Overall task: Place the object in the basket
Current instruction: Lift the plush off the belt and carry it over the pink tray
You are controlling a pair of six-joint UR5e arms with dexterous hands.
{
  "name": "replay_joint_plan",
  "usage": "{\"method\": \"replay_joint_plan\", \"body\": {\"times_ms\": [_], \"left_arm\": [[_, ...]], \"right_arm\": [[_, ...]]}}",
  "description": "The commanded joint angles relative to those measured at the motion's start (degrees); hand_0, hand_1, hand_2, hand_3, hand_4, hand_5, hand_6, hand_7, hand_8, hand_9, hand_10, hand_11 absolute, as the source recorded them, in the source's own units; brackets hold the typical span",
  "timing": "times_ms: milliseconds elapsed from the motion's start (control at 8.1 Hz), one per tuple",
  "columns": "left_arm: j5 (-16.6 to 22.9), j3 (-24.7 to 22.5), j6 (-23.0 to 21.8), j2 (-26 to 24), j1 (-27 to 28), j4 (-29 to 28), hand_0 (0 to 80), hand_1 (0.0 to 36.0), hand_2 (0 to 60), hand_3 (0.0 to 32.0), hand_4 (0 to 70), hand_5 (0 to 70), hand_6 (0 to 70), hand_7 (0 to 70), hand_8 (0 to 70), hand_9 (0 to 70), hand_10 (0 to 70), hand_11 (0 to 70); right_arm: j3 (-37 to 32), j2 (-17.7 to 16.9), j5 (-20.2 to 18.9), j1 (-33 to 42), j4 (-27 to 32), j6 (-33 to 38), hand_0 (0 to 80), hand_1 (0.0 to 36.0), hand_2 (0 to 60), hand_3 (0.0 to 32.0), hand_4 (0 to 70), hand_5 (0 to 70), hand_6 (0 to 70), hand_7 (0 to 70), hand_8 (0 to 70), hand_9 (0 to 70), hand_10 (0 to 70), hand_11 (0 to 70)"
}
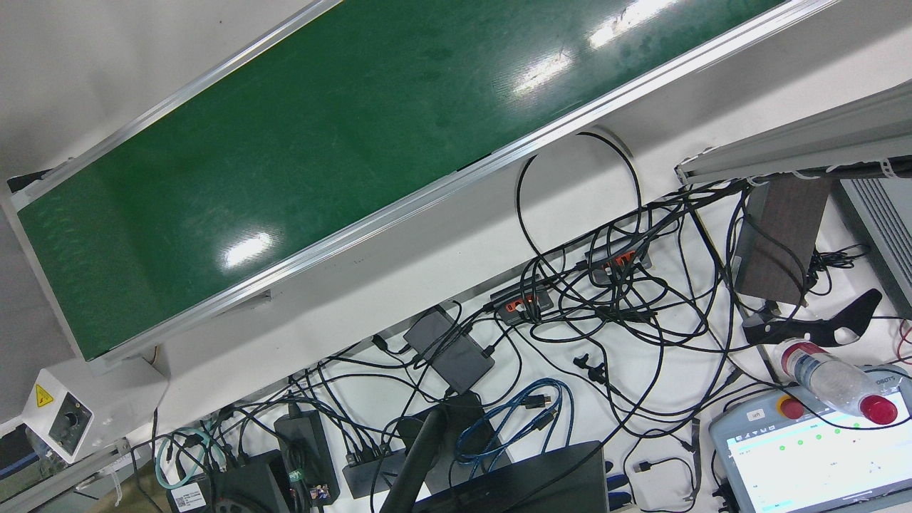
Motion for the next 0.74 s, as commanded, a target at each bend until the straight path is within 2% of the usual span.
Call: {"method": "replay_joint_plan", "body": {"times_ms": [0,123,247,370,494,617], "left_arm": [[-4.03,-0.01,0.43,-3.85,9.26,1.08,54.8,30.5,60.0,0.0,32.5,70.0,20.2,42.7,38.6,55.8,31.2,46.4],[-4.03,-0.01,0.43,-4.21,10.85,1.08,54.4,30.1,60.0,0.0,30.1,70.0,19.8,42.0,38.1,55.2,30.3,45.1],[-4.03,-0.01,0.43,-4.04,11.04,1.08,56.0,27.7,50.8,0.0,28.0,70.0,17.4,36.3,33.9,49.7,25.8,39.4],[-3.94,-0.1,0.69,-4.04,11.04,2.91,57.1,24.3,29.6,0.0,23.4,70.0,14.0,29.0,27.1,41.3,17.3,27.1],[-3.86,-0.53,0.78,-3.95,10.61,4.23,59.4,18.7,0.8,0.0,16.5,61.3,10.3,21.6,20.7,32.2,10.9,17.9],[-3.86,-1.15,1.04,-3.86,10.69,6.24,60.0,16.4,0.0,0.0,11.7,46.9,6.6,12.0,14.4,22.6,4.5,8.7]], "right_arm": [[0.09,0.0,0.0,-0.09,0.0,0.0,0.0,0.0,0.0,0.0,0.0,0.0,0.0,0.0,0.0,0.0,0.0,0.0],[0.0,0.0,0.0,-0.09,0.0,0.0,0.0,0.0,0.0,0.0,0.0,0.0,0.0,0.0,0.0,0.0,0.0,0.0],[0.09,0.0,0.0,-0.09,0.0,0.0,0.0,0.0,0.0,0.0,0.0,0.0,0.0,0.0,0.0,0.0,0.0,0.0],[0.0,0.0,0.0,-0.09,0.0,0.0,0.0,0.0,0.0,0.0,0.0,0.0,0.0,0.0,0.0,0.0,0.0,0.0],[0.0,0.0,0.0,0.0,0.0,0.0,0.0,0.0,0.0,0.0,0.0,0.0,0.0,0.0,0.0,0.0,0.0,0.0],[0.0,0.0,0.0,0.0,0.0,0.0,0.0,0.0,0.0,0.0,0.0,0.0,0.0,0.0,0.0,0.0,0.0,0.0]]}}
